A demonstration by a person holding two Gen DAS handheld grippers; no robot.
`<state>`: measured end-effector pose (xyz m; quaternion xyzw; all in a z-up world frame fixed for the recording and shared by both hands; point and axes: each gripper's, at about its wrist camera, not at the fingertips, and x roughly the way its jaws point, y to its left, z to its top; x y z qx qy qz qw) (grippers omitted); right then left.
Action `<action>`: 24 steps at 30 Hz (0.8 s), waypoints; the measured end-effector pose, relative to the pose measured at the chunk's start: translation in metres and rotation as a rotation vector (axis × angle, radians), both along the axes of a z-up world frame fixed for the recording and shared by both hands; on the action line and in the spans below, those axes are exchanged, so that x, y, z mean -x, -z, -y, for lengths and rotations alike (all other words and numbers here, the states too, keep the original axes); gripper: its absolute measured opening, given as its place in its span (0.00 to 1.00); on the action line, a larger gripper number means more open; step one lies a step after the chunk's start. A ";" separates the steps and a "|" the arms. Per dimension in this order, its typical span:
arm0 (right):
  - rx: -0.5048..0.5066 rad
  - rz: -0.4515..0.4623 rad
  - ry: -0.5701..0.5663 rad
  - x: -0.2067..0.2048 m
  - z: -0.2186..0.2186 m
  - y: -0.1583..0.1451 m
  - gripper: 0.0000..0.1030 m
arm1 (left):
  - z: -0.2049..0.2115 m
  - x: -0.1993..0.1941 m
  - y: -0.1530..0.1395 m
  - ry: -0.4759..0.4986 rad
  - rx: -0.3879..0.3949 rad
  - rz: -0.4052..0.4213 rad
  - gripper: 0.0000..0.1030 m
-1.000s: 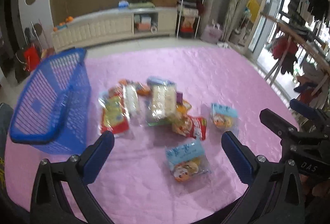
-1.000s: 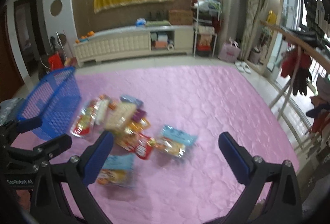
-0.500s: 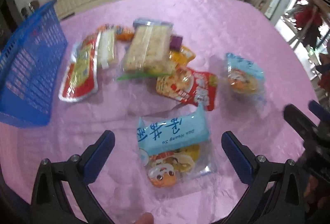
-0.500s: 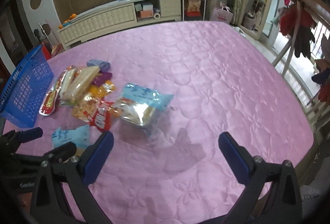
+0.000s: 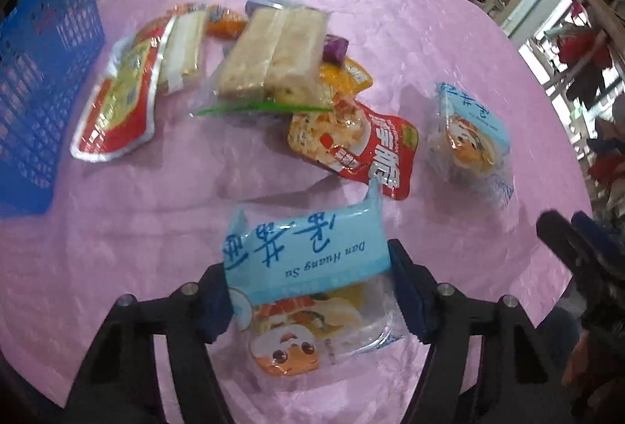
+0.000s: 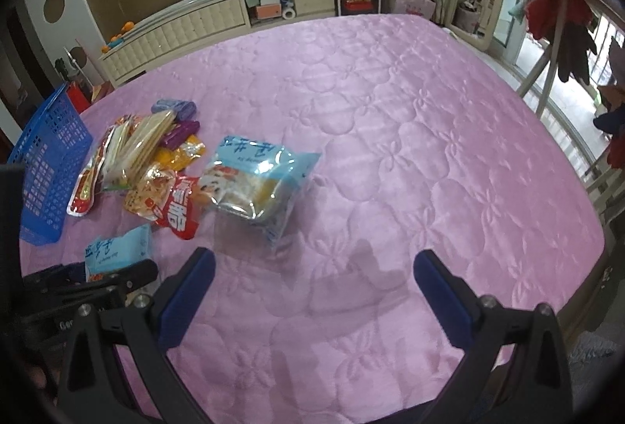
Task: Organize snacks
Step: 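Close the left gripper on the light-blue pastry bag and lift it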
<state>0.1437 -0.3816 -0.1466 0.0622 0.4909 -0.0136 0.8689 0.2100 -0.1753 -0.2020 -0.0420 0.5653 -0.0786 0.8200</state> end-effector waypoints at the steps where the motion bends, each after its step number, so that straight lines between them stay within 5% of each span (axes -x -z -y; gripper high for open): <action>1: -0.018 -0.006 0.006 -0.001 -0.001 0.000 1.00 | -0.002 0.002 -0.003 0.004 0.001 0.009 0.63; 11: -0.013 0.018 -0.009 -0.027 -0.034 -0.017 1.00 | -0.038 -0.001 -0.058 -0.014 -0.048 0.220 0.63; 24: -0.030 -0.118 0.127 -0.082 -0.041 0.028 1.00 | -0.038 -0.051 -0.033 0.048 -0.047 0.193 0.63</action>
